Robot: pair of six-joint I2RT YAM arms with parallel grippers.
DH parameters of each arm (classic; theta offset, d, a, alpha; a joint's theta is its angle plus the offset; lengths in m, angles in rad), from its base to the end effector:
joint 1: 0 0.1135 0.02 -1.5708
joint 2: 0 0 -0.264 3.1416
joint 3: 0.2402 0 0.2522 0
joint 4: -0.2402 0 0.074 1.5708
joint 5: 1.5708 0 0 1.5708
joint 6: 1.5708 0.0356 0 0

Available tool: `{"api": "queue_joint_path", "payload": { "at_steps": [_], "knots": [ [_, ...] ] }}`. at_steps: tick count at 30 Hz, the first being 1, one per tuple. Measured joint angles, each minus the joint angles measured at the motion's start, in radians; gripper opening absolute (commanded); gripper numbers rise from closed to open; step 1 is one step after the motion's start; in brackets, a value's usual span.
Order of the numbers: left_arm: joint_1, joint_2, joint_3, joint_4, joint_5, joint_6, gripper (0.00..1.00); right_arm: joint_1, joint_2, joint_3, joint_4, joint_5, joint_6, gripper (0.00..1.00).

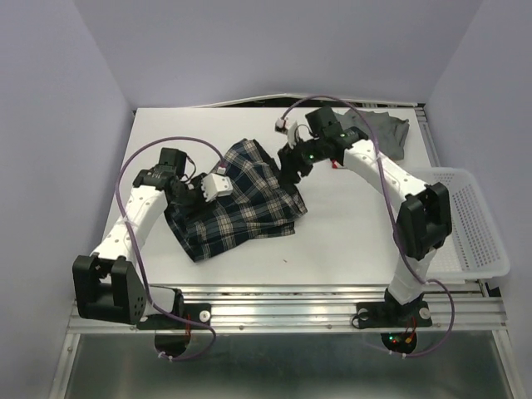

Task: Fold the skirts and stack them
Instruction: Fold the skirt

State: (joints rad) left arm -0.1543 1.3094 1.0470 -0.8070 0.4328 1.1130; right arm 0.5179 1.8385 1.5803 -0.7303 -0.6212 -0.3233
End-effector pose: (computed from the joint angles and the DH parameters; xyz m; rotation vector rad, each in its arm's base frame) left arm 0.2497 -0.0539 0.2697 1.5923 1.9297 -0.1922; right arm 0.3361 0.2153 0.2776 -1.2361 2.1766 0.8685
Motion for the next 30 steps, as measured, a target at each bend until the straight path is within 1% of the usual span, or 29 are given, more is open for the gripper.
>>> {"api": "queue_joint_path", "payload": {
  "at_steps": [2, 5, 7, 10, 12, 17, 22, 30],
  "knots": [
    [0.0, -0.005, 0.0, 0.033, -0.002, -0.032, 0.61, -0.026, 0.01, 0.099, 0.054, -0.002, 0.086, 0.5],
    [0.0, 0.019, -0.024, 0.098, -0.019, -0.079, 0.6, -0.068, 0.083, 0.242, 0.116, 0.007, 0.2, 0.47],
    [0.0, 0.045, -0.045, 0.134, -0.026, -0.103, 0.6, -0.091, 0.193, 0.365, 0.156, 0.016, 0.274, 0.48],
    [0.001, 0.093, -0.077, 0.169, -0.043, -0.127, 0.6, -0.114, 0.365, 0.5, 0.202, 0.026, 0.374, 0.54],
    [0.001, 0.11, -0.093, 0.185, -0.054, -0.129, 0.59, -0.119, 0.449, 0.515, 0.216, 0.027, 0.426, 0.59],
    [-0.008, 0.14, -0.141, 0.212, -0.092, -0.124, 0.55, -0.113, 0.557, 0.506, 0.209, 0.018, 0.498, 0.61],
    [-0.014, 0.175, -0.192, 0.243, -0.135, -0.119, 0.55, -0.111, 0.558, 0.472, 0.242, -0.031, 0.554, 0.6],
    [-0.016, 0.188, -0.194, 0.259, -0.157, -0.121, 0.55, -0.111, 0.557, 0.4, 0.307, -0.13, 0.634, 0.6]
  ]
}}
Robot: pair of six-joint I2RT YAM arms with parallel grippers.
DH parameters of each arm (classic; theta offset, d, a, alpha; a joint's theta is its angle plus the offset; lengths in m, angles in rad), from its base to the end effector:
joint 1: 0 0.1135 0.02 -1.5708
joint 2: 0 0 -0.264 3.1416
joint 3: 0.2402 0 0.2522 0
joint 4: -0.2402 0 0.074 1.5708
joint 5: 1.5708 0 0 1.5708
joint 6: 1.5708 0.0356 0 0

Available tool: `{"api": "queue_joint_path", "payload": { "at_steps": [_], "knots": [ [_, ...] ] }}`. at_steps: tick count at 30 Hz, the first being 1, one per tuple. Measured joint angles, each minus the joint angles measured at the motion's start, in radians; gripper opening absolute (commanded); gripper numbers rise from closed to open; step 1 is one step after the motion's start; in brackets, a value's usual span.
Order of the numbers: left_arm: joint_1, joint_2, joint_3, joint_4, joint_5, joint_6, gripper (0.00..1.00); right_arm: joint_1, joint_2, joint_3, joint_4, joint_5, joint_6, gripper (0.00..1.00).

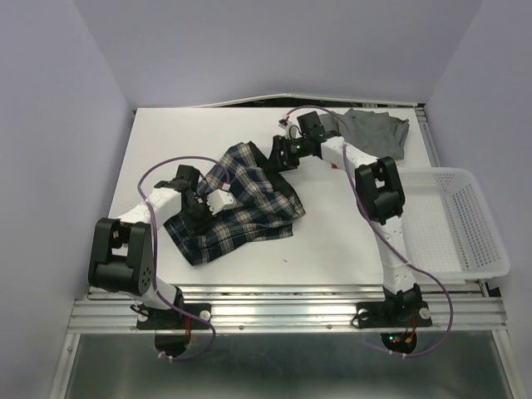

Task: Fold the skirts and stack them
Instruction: Fold the skirt

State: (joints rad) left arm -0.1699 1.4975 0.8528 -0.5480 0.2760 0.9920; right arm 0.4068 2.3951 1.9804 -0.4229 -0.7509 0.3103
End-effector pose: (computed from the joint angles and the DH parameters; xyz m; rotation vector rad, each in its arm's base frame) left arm 0.2669 -0.0556 0.1769 1.5327 2.2046 -0.1365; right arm 0.4763 0.2317 0.1747 -0.4861 2.4175 1.2284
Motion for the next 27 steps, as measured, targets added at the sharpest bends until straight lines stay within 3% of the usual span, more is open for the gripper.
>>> {"api": "queue_joint_path", "payload": {
  "at_steps": [6, 18, 23, 25, 27],
  "knots": [
    [-0.005, 0.003, 0.0, 0.007, -0.011, -0.004, 0.55, 0.0, -0.041, -0.113, 0.051, -0.063, 0.051, 0.59],
    [-0.014, 0.009, 0.003, 0.009, -0.026, -0.011, 0.55, 0.0, -0.051, -0.18, 0.159, -0.235, 0.164, 0.55],
    [-0.014, 0.009, 0.005, 0.01, -0.026, -0.016, 0.55, 0.0, -0.051, -0.199, 0.171, -0.268, 0.19, 0.59],
    [-0.019, 0.009, 0.006, 0.01, -0.027, -0.018, 0.55, 0.0, -0.051, -0.203, 0.178, -0.27, 0.196, 0.54],
    [-0.02, 0.009, 0.006, 0.01, -0.029, -0.019, 0.55, 0.0, -0.051, -0.208, 0.192, -0.278, 0.209, 0.4]
  ]
}}
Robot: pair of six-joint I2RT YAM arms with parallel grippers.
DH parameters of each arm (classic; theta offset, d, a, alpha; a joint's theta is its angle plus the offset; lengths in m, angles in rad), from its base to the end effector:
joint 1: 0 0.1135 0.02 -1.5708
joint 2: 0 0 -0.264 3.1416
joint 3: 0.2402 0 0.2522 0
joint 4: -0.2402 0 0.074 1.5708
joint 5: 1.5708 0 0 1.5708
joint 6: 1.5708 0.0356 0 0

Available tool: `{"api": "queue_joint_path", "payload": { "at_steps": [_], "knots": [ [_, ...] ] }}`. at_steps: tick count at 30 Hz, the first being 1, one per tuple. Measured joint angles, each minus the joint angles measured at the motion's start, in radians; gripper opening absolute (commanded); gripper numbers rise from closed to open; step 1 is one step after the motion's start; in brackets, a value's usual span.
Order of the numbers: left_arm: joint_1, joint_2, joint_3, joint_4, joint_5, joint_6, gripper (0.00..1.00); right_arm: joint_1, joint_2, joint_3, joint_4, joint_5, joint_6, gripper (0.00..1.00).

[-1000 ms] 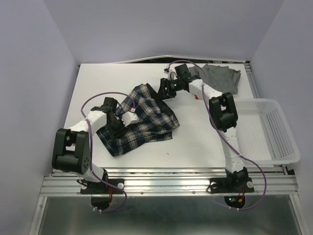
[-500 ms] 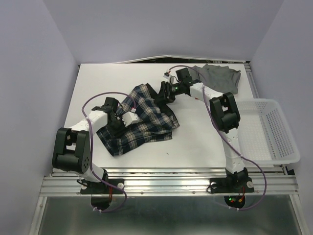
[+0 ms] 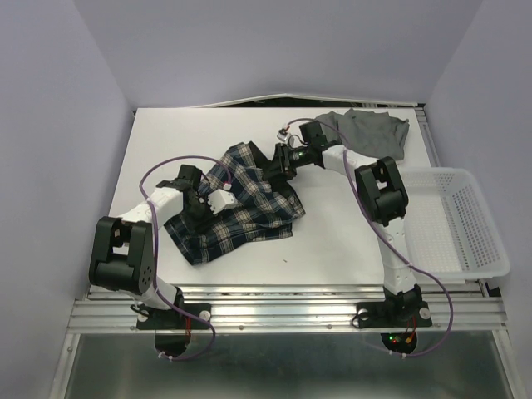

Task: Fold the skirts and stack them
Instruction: Fold the skirt

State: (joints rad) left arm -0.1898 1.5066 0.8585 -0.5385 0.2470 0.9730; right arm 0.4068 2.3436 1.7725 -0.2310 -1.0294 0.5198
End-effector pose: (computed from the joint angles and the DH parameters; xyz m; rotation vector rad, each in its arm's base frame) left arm 0.2687 -0.0605 0.1763 1.5330 2.2143 -0.1091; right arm 0.4536 0.2286 0.1542 -0.4129 2.4293 1.6495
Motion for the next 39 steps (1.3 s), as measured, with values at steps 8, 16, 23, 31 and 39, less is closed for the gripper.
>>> {"api": "queue_joint_path", "payload": {
  "at_steps": [8, 16, 23, 31, 39],
  "knots": [
    [-0.002, 0.0, 0.0, 0.003, -0.01, -0.01, 0.55, -0.011, -0.027, -0.05, 0.084, -0.072, 0.058, 0.01],
    [-0.005, 0.0, 0.0, 0.019, -0.012, -0.01, 0.55, -0.131, -0.205, -0.152, -0.008, 0.124, -0.117, 0.01],
    [-0.013, 0.0, 0.008, 0.064, 0.021, -0.01, 0.56, -0.109, -0.212, -0.124, -0.121, 0.403, -0.323, 0.15],
    [0.008, -0.017, 0.085, -0.033, 0.09, -0.01, 0.63, -0.051, -0.055, 0.153, -0.31, 0.554, -0.496, 0.81],
    [0.056, -0.087, 0.259, -0.076, 0.203, -0.084, 0.64, -0.038, -0.233, 0.17, -0.39, 0.533, -0.579, 0.81]
  ]
}}
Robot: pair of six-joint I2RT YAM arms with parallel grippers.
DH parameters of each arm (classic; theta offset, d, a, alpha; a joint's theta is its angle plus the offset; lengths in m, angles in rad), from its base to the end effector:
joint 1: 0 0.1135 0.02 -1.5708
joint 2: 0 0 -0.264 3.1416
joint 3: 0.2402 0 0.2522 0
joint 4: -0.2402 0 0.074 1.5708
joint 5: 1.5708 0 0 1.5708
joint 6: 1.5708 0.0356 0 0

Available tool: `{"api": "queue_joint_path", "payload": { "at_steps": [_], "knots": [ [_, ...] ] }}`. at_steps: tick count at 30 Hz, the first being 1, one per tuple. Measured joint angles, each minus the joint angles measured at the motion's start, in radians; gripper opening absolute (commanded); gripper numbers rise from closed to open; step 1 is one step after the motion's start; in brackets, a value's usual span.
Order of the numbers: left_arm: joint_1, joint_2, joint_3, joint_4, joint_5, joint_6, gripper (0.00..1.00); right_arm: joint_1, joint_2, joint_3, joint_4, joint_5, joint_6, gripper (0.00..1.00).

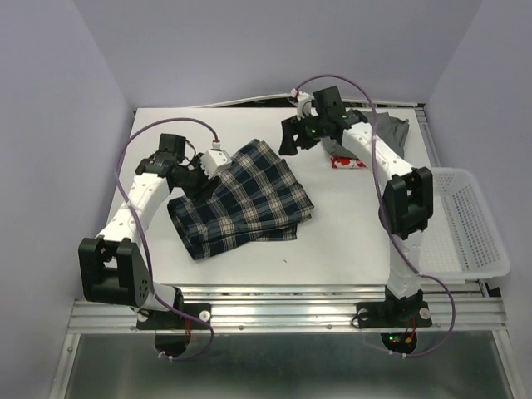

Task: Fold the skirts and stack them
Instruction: Fold the skirt

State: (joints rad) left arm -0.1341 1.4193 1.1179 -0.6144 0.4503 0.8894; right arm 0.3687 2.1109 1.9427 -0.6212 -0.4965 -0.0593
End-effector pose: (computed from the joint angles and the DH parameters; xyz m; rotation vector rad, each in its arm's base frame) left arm 0.2918 -0.0550 0.2749 1.3206 1.9749 -0.2076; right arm 0.4430 0.1893 0.2833 -0.7371 2.2391 0.7360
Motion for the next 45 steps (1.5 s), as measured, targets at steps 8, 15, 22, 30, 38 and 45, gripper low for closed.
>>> {"api": "queue_joint_path", "payload": {
  "at_steps": [8, 15, 22, 30, 38, 45],
  "knots": [
    [0.0, 0.007, -0.007, -0.004, -0.018, 0.01, 0.59, 0.19, -0.1, -0.189, -0.009, -0.098, -0.008, 0.74],
    [0.0, 0.037, -0.197, -0.023, -0.122, 0.124, 0.49, 0.237, -0.013, -0.371, -0.042, -0.058, -0.026, 0.71],
    [-0.014, 0.098, -0.226, -0.038, -0.169, 0.18, 0.38, 0.208, 0.145, -0.127, -0.065, 0.021, -0.051, 0.72],
    [-0.159, 0.128, -0.174, -0.034, -0.13, 0.159, 0.67, 0.209, 0.419, 0.344, -0.048, 0.186, -0.163, 0.74],
    [-0.193, -0.061, -0.092, 0.011, -0.033, 0.091, 0.86, 0.201, 0.206, 0.102, 0.002, 0.137, -0.192, 0.79],
    [-0.027, -0.266, -0.09, 0.072, 0.019, 0.031, 0.89, 0.218, -0.074, -0.059, 0.029, -0.097, -0.259, 0.96]
  ]
}}
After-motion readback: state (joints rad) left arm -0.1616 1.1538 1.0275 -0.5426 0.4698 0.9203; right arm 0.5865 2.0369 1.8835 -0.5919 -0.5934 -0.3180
